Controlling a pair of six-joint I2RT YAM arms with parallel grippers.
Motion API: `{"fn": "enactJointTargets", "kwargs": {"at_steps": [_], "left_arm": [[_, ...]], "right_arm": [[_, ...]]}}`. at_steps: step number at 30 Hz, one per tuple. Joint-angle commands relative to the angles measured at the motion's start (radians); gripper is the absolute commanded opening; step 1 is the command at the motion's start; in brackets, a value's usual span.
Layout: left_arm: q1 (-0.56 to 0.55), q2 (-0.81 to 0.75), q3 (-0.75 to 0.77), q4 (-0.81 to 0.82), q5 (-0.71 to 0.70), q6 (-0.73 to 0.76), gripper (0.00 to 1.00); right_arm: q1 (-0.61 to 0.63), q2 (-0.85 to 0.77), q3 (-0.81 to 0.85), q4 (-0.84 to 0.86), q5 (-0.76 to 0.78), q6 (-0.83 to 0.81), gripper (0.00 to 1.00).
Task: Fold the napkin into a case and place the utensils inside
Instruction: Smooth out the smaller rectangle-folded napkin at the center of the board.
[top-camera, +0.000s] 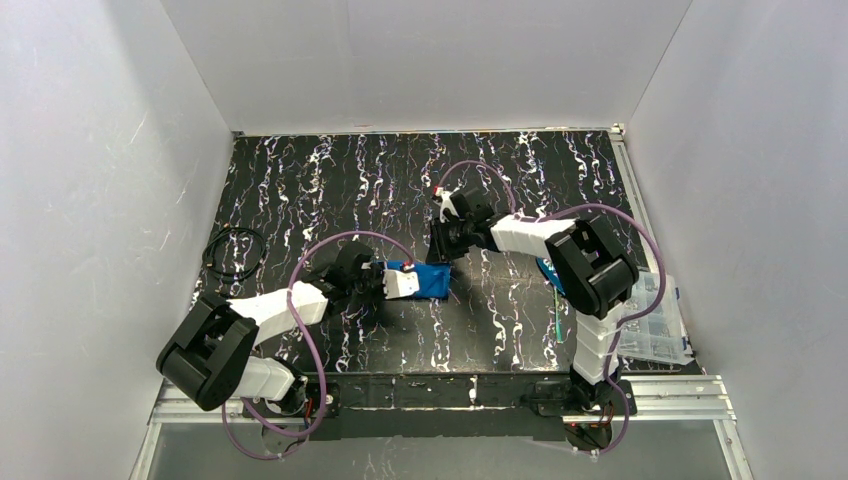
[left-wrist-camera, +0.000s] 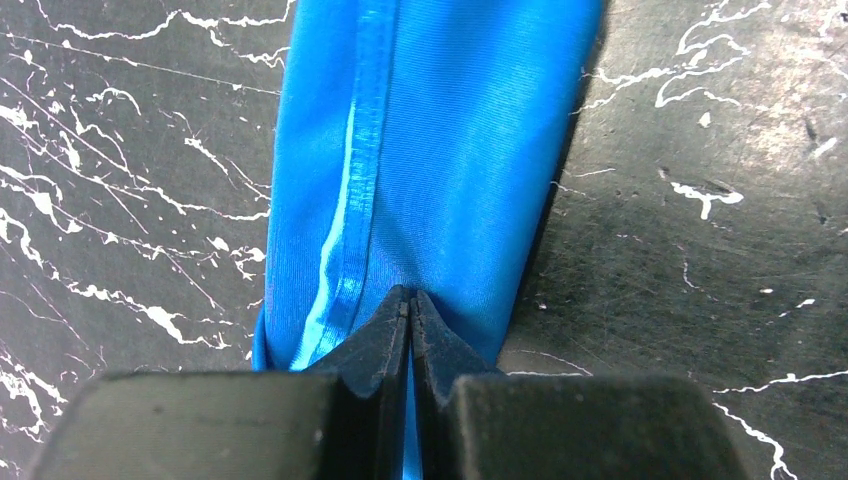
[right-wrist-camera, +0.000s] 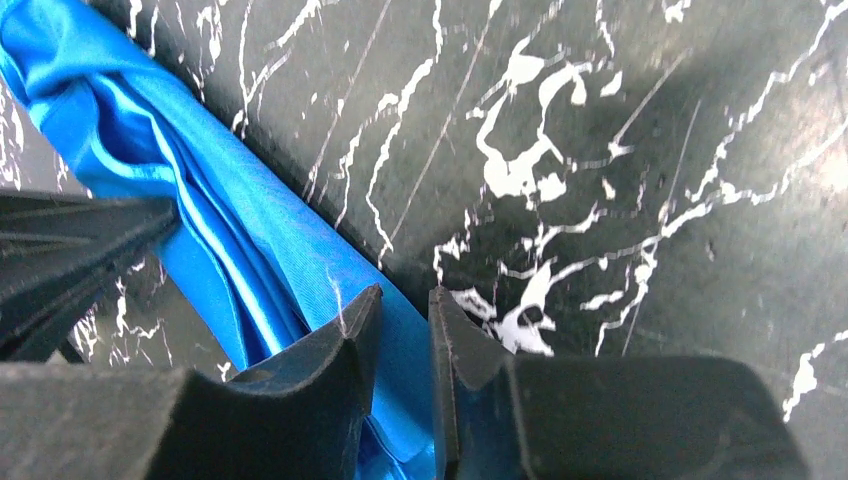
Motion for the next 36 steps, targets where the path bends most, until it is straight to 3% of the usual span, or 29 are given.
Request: {"fn": "enactJointTargets", "kwargs": {"at_steps": [1,10,12,15,17,19,20,22,25,32,36], "left_arm": [[0.019,-0.011,-0.005,-0.039,-0.017,-0.026,0.00],[0.022,-0.002,0.014,-0.041,0.012,-0.036,0.00],[0.022,-0.003,0.013,-0.041,0.016,-0.035,0.00],[0.022,-0.006,0.012,-0.041,0.019,-0.036,0.00],[0.022,-0.006,0.011,-0.044,0.023,-0.034,0.00],[0.022,-0.006,0.009,-0.044,0.024,-0.030,0.00],[0.022,-0.006,0.009,-0.044,0.026,-0.029,0.00],[0.022,-0.006,0.012,-0.043,0.026,-0.027,0.00],[0.022,-0.008,0.012,-0.043,0.024,-0.022,0.00],[0.022,-0.011,0.002,-0.045,0.025,-0.014,0.00],[0.022,-0.013,0.000,-0.045,0.024,-0.013,0.00]], "right_arm": [[0.004,-0.047,-0.071,-0.072,0.030,-0.049,0.33],[0.000,-0.097,0.001,-0.146,0.041,-0.090,0.39],[-0.025,-0.141,-0.007,-0.107,0.039,-0.065,0.46],[-0.068,-0.201,-0.042,-0.035,0.026,0.001,0.49],[-0.081,-0.255,-0.063,-0.005,0.020,0.038,0.40],[-0.089,-0.292,-0.093,0.052,-0.030,0.090,0.19],[-0.093,-0.298,-0.109,0.088,-0.095,0.115,0.10],[-0.097,-0.259,-0.119,0.139,-0.295,0.156,0.01],[-0.082,-0.155,-0.091,0.082,-0.483,0.155,0.01],[-0.044,-0.058,-0.110,0.124,-0.621,0.178,0.01],[-0.014,0.015,-0.064,0.038,-0.654,0.117,0.01]]}}
